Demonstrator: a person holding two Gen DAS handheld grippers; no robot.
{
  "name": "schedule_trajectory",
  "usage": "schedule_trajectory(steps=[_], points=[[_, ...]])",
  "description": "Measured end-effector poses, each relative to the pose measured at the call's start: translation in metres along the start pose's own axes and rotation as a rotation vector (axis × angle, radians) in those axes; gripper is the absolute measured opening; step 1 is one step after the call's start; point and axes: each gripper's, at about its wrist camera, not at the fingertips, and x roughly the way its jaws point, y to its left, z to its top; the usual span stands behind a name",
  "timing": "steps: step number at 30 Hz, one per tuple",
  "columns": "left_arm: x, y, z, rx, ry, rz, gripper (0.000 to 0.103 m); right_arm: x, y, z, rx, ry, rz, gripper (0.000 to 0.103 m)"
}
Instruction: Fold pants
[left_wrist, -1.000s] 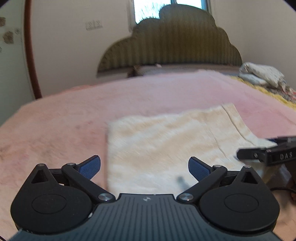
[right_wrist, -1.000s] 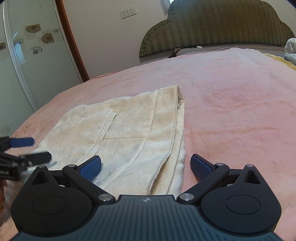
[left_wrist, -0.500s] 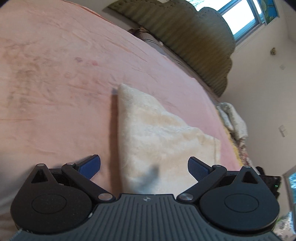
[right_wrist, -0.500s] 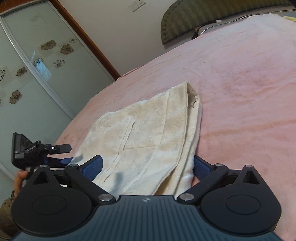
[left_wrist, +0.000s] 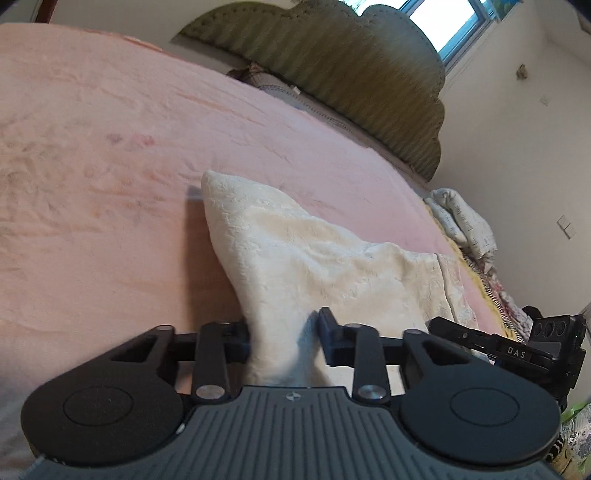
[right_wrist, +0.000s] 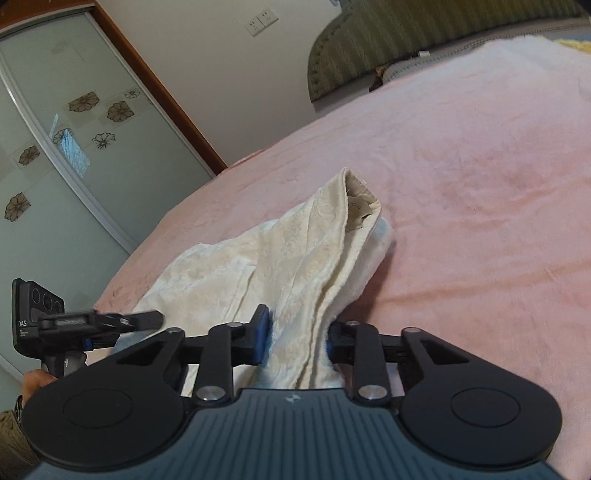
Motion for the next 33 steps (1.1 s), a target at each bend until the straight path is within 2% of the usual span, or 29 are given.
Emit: schedule_trajectory(steps=[3, 8, 12, 17, 20, 22, 25, 26, 29, 31, 33], points=[[-0.013, -0.003, -0.002, 0.008, -0.058, -0.017, 0.017, -0.003, 0.017, 0.001, -0.045, -0.021, -0.025, 0.021], [-0.038, -0.027, 0.005, 0.153, -0.16, 0.054, 0.016, -0.01, 0.053, 0.013, -0.168, -0.06, -0.023, 0.02], [-0.059, -0.026, 0.025, 0.207, -0.246, 0.111, 0.016, 0.005, 0.078, 0.026, -0.221, -0.078, 0.019, 0.02], [-0.068, -0.008, 0.056, 0.228, -0.271, 0.221, 0.016, 0.051, 0.099, 0.049, -0.239, -0.078, 0.071, 0.02], [-0.059, 0.013, 0.068, 0.199, -0.236, 0.278, 0.017, 0.087, 0.107, 0.057, -0.248, -0.052, 0.079, 0.02], [-0.046, 0.028, 0.067, 0.174, -0.172, 0.319, 0.02, 0.112, 0.105, 0.056, -0.229, -0.007, 0.061, 0.02], [-0.033, 0.045, 0.061, 0.164, -0.129, 0.378, 0.044, 0.137, 0.097, 0.046, -0.195, 0.055, -0.046, 0.033], [-0.035, 0.047, 0.06, 0.156, -0.133, 0.387, 0.05, 0.138, 0.092, 0.043, -0.176, 0.054, -0.063, 0.042], [-0.049, 0.05, 0.062, 0.123, -0.146, 0.435, 0.07, 0.121, 0.082, 0.038, -0.148, 0.036, -0.069, 0.044], [-0.068, 0.048, 0.06, 0.094, -0.184, 0.479, 0.073, 0.103, 0.083, 0.034, -0.171, 0.001, -0.117, 0.045], [-0.086, 0.037, 0.055, 0.106, -0.224, 0.492, 0.073, 0.08, 0.092, 0.029, -0.202, -0.06, -0.169, 0.046]])
